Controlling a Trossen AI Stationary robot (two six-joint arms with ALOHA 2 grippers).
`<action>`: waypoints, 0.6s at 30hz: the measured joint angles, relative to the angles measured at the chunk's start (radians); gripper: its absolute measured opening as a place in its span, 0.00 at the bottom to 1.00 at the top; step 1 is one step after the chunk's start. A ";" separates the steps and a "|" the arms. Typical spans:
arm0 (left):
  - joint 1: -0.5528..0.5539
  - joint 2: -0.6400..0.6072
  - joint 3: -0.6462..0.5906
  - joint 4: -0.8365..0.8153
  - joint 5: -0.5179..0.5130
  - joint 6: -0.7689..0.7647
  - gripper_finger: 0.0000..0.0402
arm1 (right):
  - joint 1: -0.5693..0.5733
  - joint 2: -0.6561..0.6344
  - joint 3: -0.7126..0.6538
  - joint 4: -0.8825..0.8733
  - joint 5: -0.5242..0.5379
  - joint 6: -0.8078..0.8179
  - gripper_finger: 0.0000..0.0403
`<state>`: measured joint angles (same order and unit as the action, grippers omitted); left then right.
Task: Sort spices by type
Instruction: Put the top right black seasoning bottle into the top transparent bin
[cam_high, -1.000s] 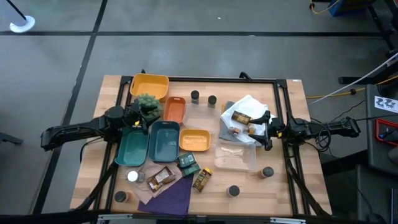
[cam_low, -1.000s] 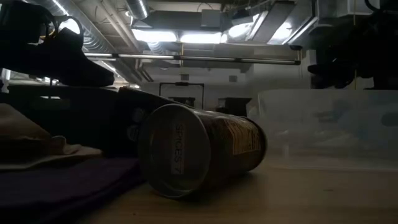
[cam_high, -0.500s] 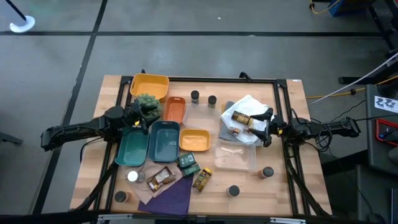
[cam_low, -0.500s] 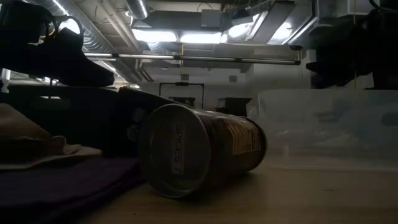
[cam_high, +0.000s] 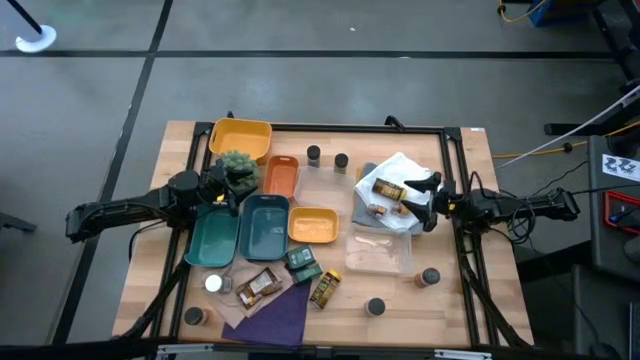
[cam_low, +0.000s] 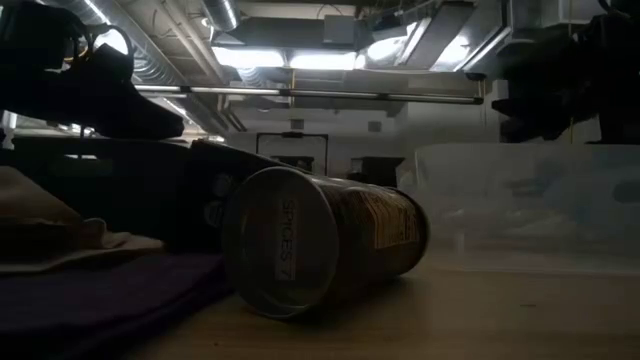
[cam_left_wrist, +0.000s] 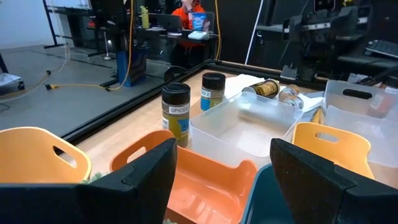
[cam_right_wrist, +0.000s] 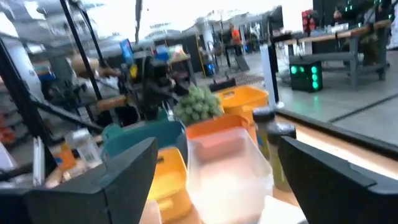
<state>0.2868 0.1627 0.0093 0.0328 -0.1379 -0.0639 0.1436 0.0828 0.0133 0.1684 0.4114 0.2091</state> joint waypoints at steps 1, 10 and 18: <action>0.000 0.000 0.000 0.000 0.000 0.012 0.63 | 0.000 0.000 0.008 -0.002 0.004 -0.006 0.83; 0.000 0.000 0.000 0.002 0.000 -0.001 0.63 | 0.000 0.018 0.154 -0.090 0.126 -0.090 0.83; 0.000 -0.001 0.000 0.009 0.000 -0.002 0.63 | 0.000 0.119 0.266 -0.330 0.260 -0.081 0.83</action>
<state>0.2867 0.1616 0.0091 0.0418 -0.1383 -0.0654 0.1436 0.2020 0.2797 -0.1621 0.6717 0.1284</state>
